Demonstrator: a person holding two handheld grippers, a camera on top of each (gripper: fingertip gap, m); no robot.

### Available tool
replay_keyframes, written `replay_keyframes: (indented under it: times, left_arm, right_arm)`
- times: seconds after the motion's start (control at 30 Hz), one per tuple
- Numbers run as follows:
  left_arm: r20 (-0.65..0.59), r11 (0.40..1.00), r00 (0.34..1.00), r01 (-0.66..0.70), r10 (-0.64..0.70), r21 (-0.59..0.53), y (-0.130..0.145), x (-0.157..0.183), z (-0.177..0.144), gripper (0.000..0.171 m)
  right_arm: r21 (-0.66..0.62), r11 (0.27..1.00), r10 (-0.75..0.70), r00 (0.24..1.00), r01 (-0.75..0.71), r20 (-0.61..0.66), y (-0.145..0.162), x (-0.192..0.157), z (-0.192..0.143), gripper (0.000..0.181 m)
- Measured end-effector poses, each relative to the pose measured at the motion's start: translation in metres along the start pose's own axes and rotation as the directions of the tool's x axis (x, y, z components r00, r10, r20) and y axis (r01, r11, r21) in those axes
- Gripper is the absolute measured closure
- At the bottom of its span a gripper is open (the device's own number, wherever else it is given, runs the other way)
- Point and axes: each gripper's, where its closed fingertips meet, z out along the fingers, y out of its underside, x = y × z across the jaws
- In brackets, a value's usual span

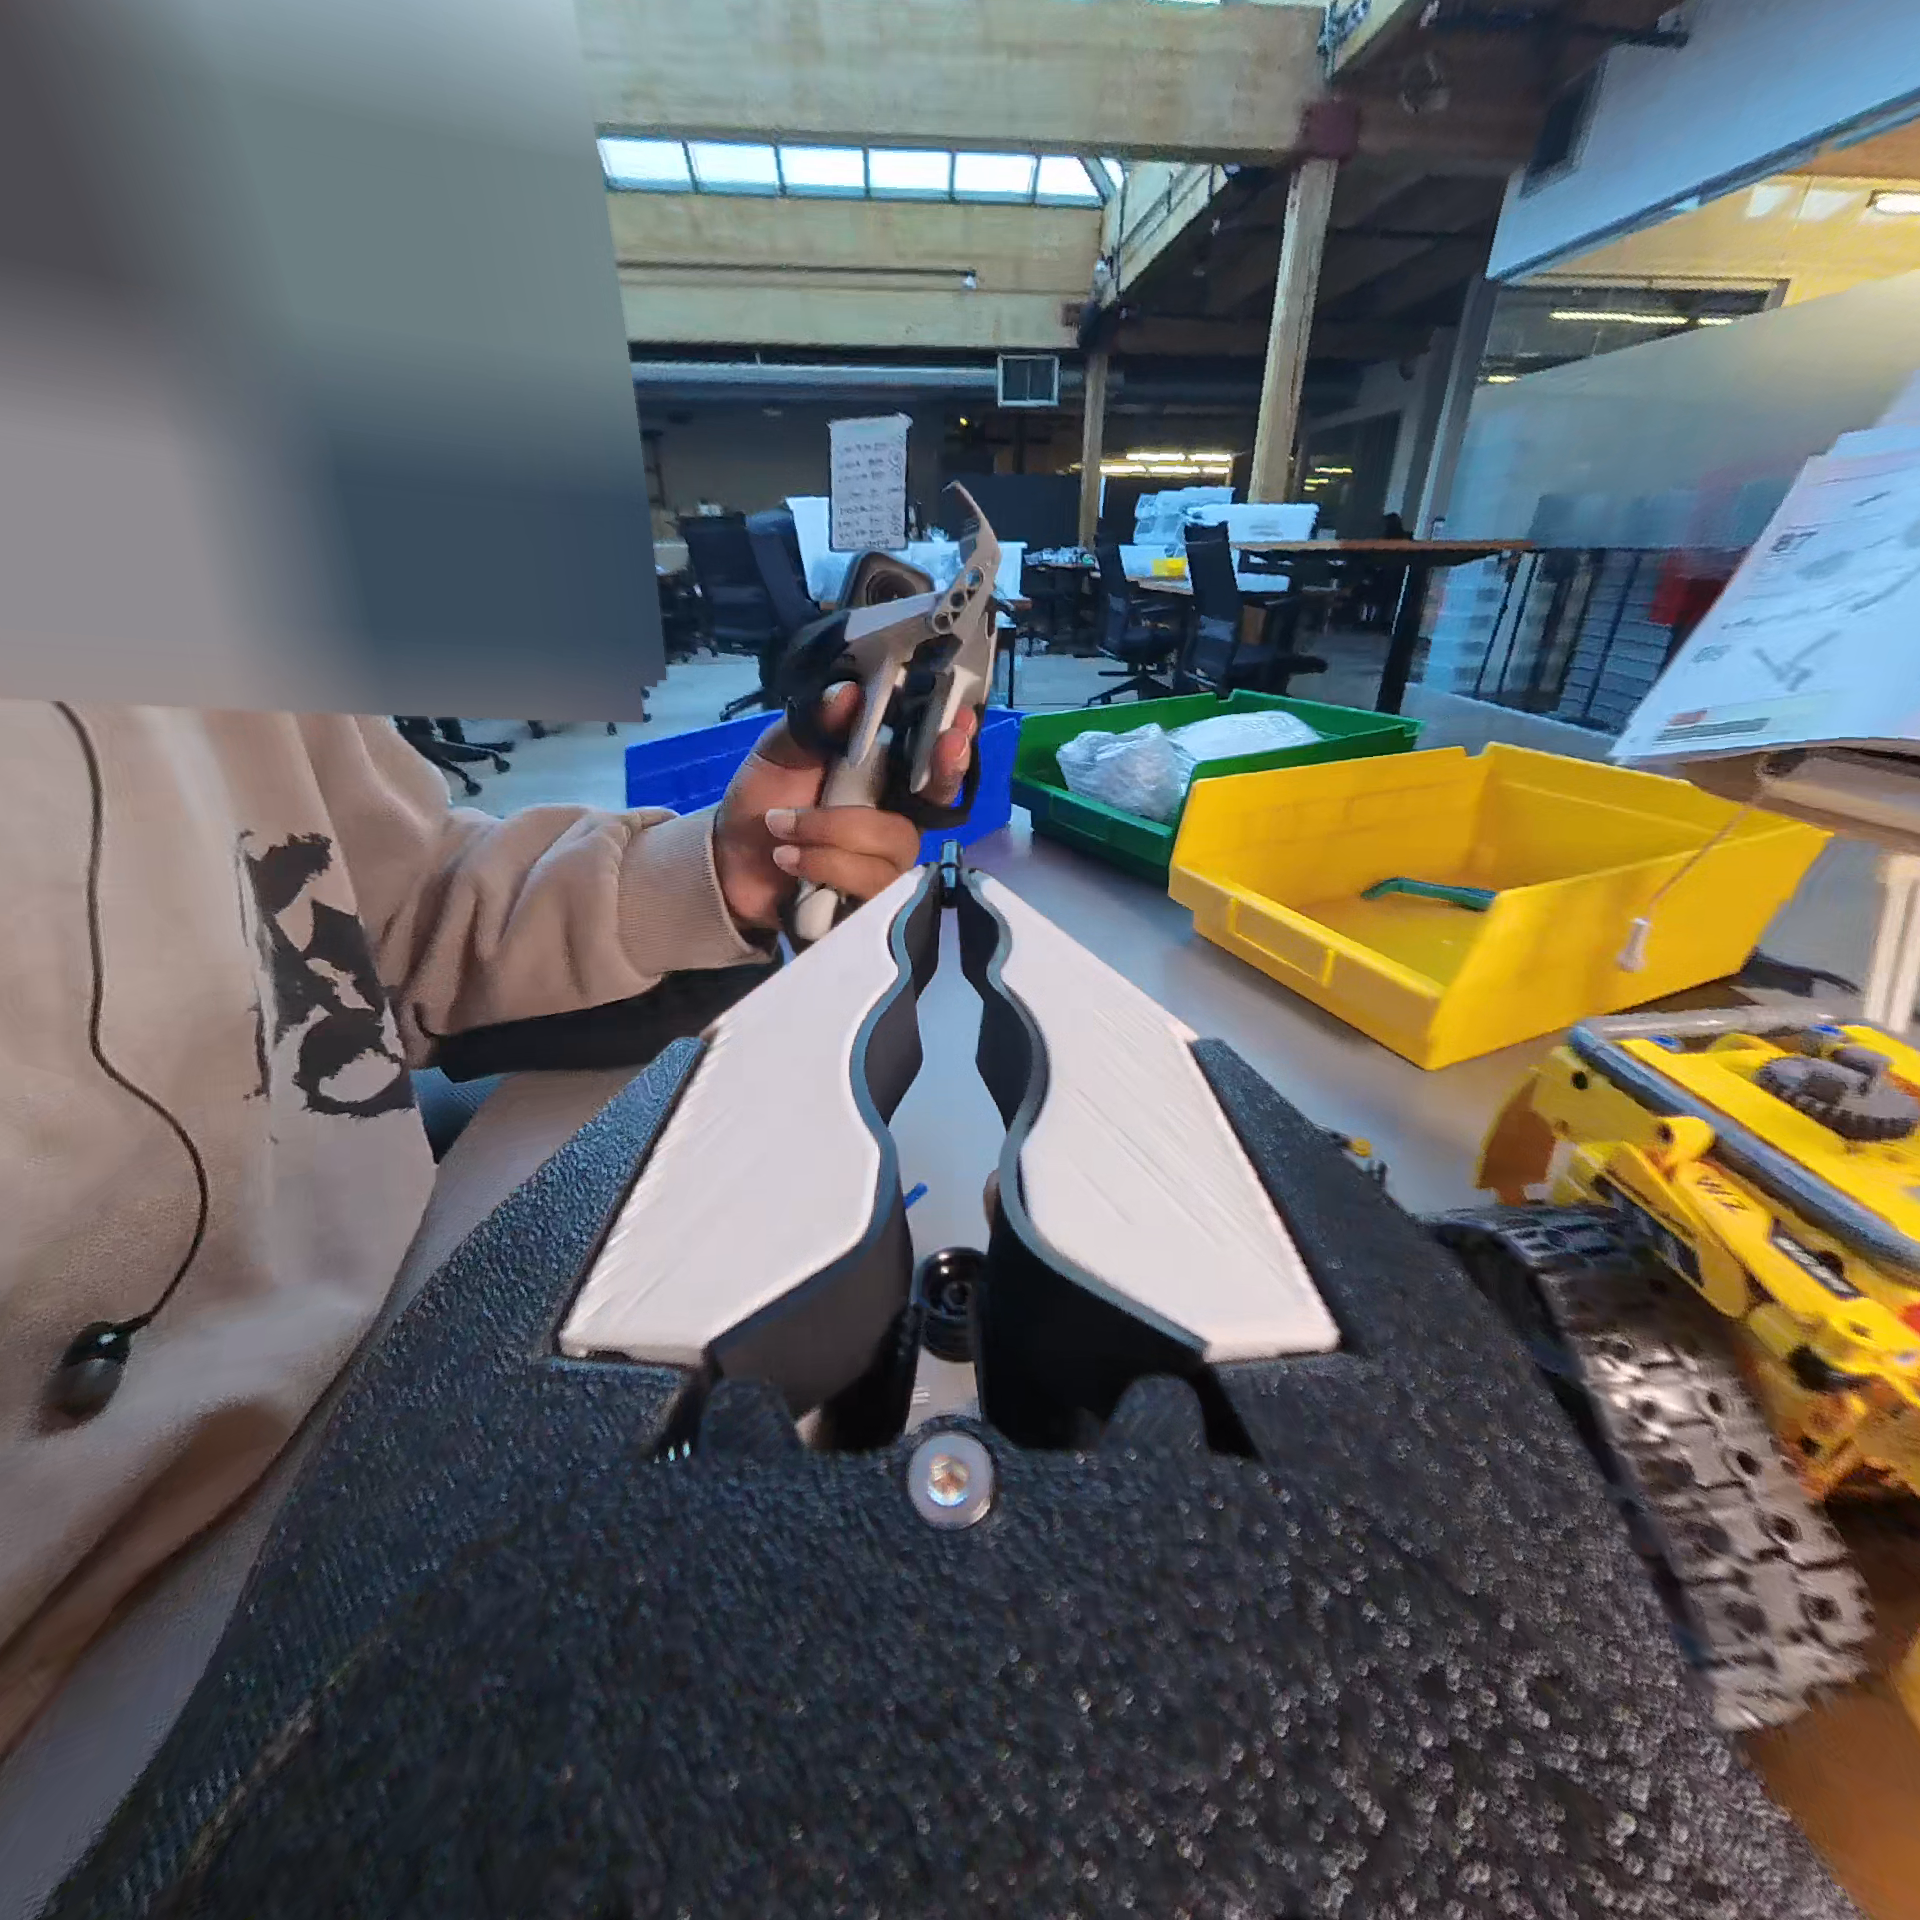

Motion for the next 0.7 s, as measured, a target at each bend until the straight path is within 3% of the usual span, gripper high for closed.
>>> replay_keyframes:
  times: [0.13, 0.27, 0.33, 0.47, 0.6, 0.7]
  left_arm:
    - [0.038, 0.998, 0.999, 0.016, -0.014, -0.055, 0.021, -0.009, 0.013, 0.171]
    - [0.191, 0.988, 0.970, 0.146, -0.153, 0.050, 0.012, -0.055, -0.008, 0.171]
    - [0.221, 0.985, 0.960, 0.162, -0.171, 0.058, 0.014, -0.065, -0.013, 0.171]
    - [0.303, 0.996, 0.952, 0.072, -0.051, -0.058, 0.032, -0.073, -0.010, 0.171]
    - [0.351, 0.991, 0.936, 0.043, 0.005, -0.129, 0.044, -0.081, -0.012, 0.171]
    - [0.351, 0.988, 0.936, 0.081, -0.030, -0.133, 0.049, -0.085, -0.013, 0.171]
  right_arm:
    - [-0.037, 0.999, 0.015, 0.999, -0.013, 0.040, 0.011, -0.002, 0.016, 0.179]
    - [-0.206, 0.979, 0.004, 0.999, -0.011, -0.038, 0.048, 0.022, 0.027, 0.179]
    - [-0.360, 0.932, -0.092, 0.990, 0.049, -0.103, 0.080, 0.039, 0.037, 0.179]
    - [-0.651, 0.743, -0.280, 0.955, 0.153, -0.095, 0.137, 0.069, 0.058, 0.178]
    - [-0.766, 0.621, -0.386, 0.915, 0.164, -0.117, 0.168, 0.097, 0.079, 0.179]
    - [-0.783, 0.607, -0.393, 0.908, 0.137, -0.145, 0.176, 0.106, 0.080, 0.164]
